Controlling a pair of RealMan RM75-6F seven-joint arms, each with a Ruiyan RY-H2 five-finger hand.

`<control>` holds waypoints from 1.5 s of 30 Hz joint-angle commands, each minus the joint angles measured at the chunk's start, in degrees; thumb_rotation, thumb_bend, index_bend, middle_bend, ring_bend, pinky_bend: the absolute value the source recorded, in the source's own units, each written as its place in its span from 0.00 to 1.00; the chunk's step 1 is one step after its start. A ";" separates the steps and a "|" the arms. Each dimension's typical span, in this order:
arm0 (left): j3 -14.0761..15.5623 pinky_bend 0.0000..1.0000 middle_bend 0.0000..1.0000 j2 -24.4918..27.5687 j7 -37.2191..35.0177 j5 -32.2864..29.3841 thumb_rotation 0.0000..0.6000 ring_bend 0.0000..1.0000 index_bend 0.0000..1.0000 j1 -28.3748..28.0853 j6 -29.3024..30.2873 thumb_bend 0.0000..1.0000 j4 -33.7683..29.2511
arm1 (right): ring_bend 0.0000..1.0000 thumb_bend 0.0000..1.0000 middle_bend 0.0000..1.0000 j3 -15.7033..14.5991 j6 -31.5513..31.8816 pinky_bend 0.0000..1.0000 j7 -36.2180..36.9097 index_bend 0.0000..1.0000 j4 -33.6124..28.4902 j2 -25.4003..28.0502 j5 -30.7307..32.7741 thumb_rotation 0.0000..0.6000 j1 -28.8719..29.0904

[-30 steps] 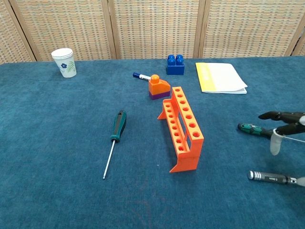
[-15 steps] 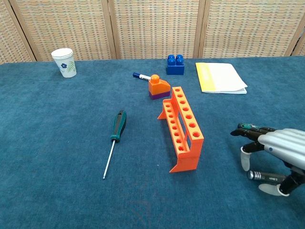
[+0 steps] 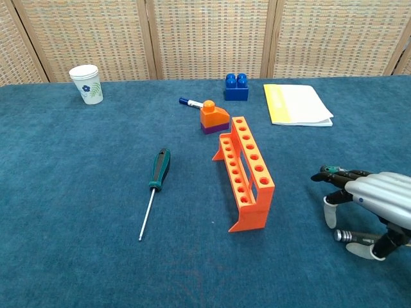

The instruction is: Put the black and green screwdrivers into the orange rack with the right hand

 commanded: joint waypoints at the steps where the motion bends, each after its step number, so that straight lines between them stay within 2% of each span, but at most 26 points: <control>1: 0.01 0.00 0.00 -0.04 0.12 0.01 1.00 0.00 0.00 0.00 -0.04 0.00 -0.05 | 0.00 0.29 0.00 -0.09 0.39 0.05 -1.07 0.44 -0.08 0.04 0.91 1.00 0.00; 11: -0.05 0.00 0.00 -0.02 0.17 -0.08 1.00 0.00 0.00 -0.11 -0.30 0.00 -0.14 | 0.00 0.29 0.00 -1.02 0.16 0.05 -1.57 0.45 0.75 -0.02 3.19 1.00 0.28; 16: -0.08 0.00 0.00 -0.04 0.06 -0.12 1.00 0.00 0.00 0.00 -0.07 0.00 -0.09 | 0.00 0.30 0.00 -1.31 0.54 0.05 -0.53 0.51 1.46 -0.42 2.66 1.00 0.52; 21: -0.08 0.00 0.00 -0.06 0.19 -0.11 1.00 0.00 0.00 -0.12 -0.33 0.00 -0.18 | 0.00 0.33 0.00 -1.80 1.70 0.05 2.20 0.60 2.16 -0.79 0.34 1.00 0.51; 28: -0.11 0.00 0.00 -0.07 0.29 -0.24 1.00 0.00 0.00 -0.13 -0.42 0.00 -0.25 | 0.00 0.36 0.00 -1.56 4.94 0.05 9.08 0.62 0.87 0.47 -4.30 1.00 0.31; 33: -0.03 0.00 0.00 0.00 0.26 -0.13 1.00 0.00 0.00 -0.18 -0.56 0.00 -0.30 | 0.00 0.38 0.00 0.95 6.85 0.05 18.12 0.63 -6.26 5.06 -6.01 1.00 0.75; 40: -0.05 0.00 0.00 0.16 -0.28 -0.17 1.00 0.00 0.00 -0.14 -0.39 0.00 -0.20 | 0.00 0.39 0.00 6.78 8.49 0.05 32.66 0.63 -14.31 10.85 -7.60 1.00 2.71; 45: -0.16 0.00 0.00 0.33 -0.78 -0.49 1.00 0.00 0.00 -0.27 -0.60 0.00 -0.16 | 0.00 0.39 0.00 10.77 6.37 0.05 40.03 0.63 -19.68 15.04 -6.17 1.00 5.29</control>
